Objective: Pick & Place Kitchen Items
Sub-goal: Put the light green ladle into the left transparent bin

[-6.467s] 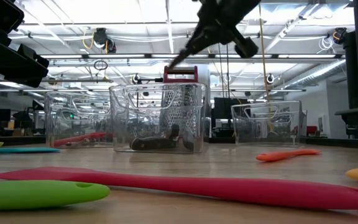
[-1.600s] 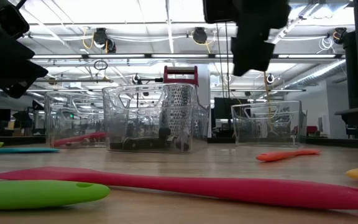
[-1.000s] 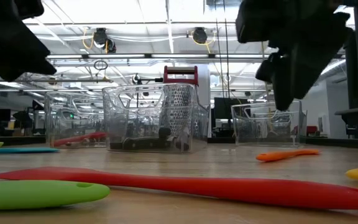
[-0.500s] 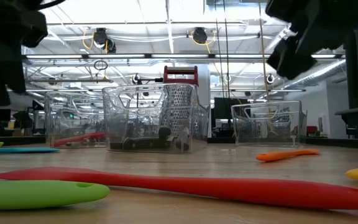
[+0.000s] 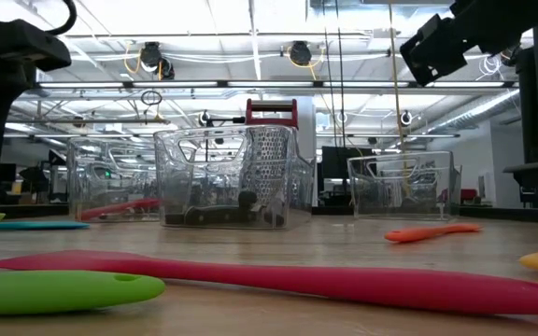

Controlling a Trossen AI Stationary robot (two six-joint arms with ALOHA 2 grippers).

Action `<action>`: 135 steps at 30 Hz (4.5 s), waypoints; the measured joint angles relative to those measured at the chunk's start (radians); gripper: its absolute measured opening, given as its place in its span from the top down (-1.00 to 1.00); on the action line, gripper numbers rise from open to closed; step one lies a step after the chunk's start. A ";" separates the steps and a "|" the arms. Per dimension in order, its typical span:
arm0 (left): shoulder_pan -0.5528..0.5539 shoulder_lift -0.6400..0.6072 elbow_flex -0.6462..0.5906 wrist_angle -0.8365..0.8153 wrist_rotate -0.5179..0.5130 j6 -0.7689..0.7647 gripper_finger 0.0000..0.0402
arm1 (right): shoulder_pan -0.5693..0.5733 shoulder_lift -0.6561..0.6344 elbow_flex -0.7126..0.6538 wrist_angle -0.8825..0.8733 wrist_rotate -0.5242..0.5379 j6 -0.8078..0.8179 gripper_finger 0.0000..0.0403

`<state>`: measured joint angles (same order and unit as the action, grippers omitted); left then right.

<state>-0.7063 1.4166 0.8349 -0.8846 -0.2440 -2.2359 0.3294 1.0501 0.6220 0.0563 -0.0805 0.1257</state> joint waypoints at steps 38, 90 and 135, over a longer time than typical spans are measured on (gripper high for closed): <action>0.097 0.042 -0.060 -0.048 0.119 -0.101 0.16 | 0.000 0.001 0.000 -0.005 -0.003 -0.044 0.15; -0.083 0.218 0.414 -0.594 -0.392 -0.067 0.91 | 0.000 0.001 0.001 0.042 0.001 -0.033 0.14; 0.814 0.003 0.447 -0.554 -0.388 0.580 0.91 | 0.000 0.001 0.001 0.041 -0.002 -0.041 0.15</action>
<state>0.1072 1.4192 1.2823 -1.4384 -0.6320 -1.6555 0.3293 1.0512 0.6228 0.0971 -0.0826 0.0849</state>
